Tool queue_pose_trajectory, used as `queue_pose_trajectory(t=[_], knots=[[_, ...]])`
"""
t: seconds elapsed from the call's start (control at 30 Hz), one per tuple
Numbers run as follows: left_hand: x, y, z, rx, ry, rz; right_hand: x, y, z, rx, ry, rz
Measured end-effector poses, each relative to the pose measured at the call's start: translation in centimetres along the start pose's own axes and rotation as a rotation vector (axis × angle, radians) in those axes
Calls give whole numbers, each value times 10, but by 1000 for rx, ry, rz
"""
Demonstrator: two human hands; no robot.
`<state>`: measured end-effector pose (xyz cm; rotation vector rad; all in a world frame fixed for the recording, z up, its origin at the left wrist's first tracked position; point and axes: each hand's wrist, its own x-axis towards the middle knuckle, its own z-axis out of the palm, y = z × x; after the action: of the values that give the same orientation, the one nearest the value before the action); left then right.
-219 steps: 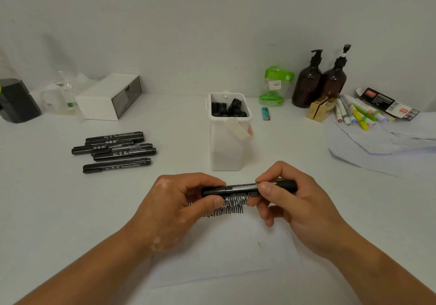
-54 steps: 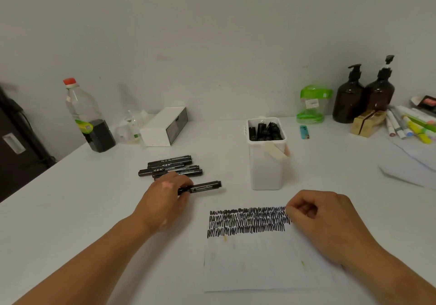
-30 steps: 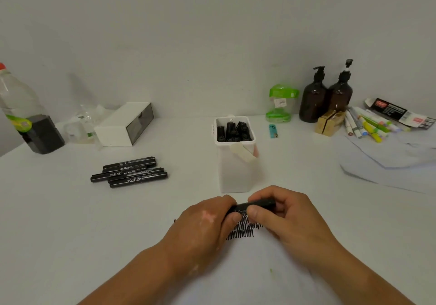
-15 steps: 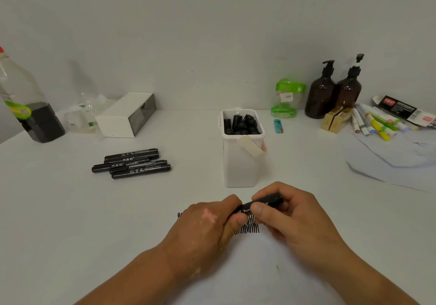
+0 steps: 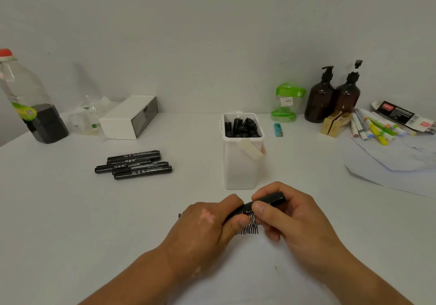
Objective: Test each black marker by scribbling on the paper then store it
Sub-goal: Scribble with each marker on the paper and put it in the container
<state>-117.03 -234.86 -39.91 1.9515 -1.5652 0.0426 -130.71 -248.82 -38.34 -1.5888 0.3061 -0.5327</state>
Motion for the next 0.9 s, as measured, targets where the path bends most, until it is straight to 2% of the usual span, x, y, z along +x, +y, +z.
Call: queue_pose_trajectory(t=[0.13,0.23,0.3,0.37,0.5,0.57,0.67,0.9], knots=[[1,2,5,-55,37,-5,-1,3,3,-86,-37,-7],[-1,-4,9,-23,22,-104,4,3,-4,-160,113,-52],[-3,-10,10,21,-13,-144,7,1,-17,-22,241,-21],[-4,-14,10,80,-58,-122,10,-5,-31,87,291,15],[-5,-13,13,133,-112,-98,13,-17,-43,51,125,107],[-5,-12,15,155,-135,-90,12,-19,-42,-64,55,141],[-7,-13,18,196,-174,-83,7,-8,-38,-274,75,140],[-8,-14,19,205,-186,-88,-6,17,-31,-410,135,148]])
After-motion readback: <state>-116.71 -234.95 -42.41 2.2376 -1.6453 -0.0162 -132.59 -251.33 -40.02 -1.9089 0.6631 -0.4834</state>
